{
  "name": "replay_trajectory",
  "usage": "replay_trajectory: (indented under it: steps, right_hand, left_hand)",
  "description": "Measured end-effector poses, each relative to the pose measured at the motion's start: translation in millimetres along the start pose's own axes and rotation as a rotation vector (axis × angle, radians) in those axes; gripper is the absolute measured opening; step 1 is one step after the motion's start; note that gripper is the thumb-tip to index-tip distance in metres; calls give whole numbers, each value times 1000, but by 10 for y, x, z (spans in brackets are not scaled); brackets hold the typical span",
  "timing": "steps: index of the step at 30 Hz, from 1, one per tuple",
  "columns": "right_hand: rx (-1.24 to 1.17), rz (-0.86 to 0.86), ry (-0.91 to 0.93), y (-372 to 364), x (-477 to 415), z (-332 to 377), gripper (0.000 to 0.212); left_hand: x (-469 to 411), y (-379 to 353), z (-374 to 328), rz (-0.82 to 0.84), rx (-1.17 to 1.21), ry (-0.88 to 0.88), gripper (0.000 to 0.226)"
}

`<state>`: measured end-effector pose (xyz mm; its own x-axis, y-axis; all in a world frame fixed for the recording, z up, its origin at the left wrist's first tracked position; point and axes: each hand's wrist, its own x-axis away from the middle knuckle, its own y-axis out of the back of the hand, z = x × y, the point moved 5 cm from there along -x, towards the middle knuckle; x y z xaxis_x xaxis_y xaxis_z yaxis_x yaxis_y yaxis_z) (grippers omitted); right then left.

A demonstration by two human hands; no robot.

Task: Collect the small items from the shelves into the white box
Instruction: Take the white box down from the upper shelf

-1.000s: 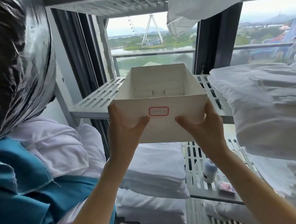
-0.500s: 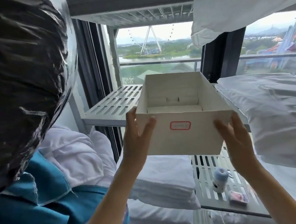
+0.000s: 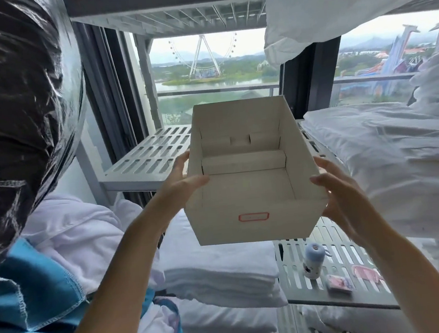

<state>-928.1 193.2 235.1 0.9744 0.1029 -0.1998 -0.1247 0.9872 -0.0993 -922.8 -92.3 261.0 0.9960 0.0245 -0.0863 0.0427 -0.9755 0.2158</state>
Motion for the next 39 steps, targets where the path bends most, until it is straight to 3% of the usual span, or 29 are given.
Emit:
replay_trajectory:
  steps: [2,7,11,17,24,30,34,39]
  right_hand:
    - [50,-6,-2,-12,-22,-40,44]
    - [413,-73,83,-36,-20,-198,68]
    - [743,-152,187,-6,157,-281,72]
    - [867,-128,240,0,640,-480,79]
    - [884,-68,147,149,1121,-799,81]
    - [818,81,-72,368,1345,-1292,89]
    - [816,88,-64,445,1479,-1462,101]
    - [724,66,-159,587,1547,-1734,99]
  left_hand:
    - [-20,-24,92,-63,-72,-54,63]
    - [31,-144,351,-226,-427,-117,85]
    - [257,-231,619,-298,-485,-129,86]
    - [808,-391,897,-417,-462,-11,94]
    - [1344,-609,1245,-450,-429,134,102]
    - [1543,-866,1567,-314,-542,277,97]
    - [1616,-1066,1677,-278,-546,303,95]
    - [1646,-1154,1972,-259,-569,355,100]
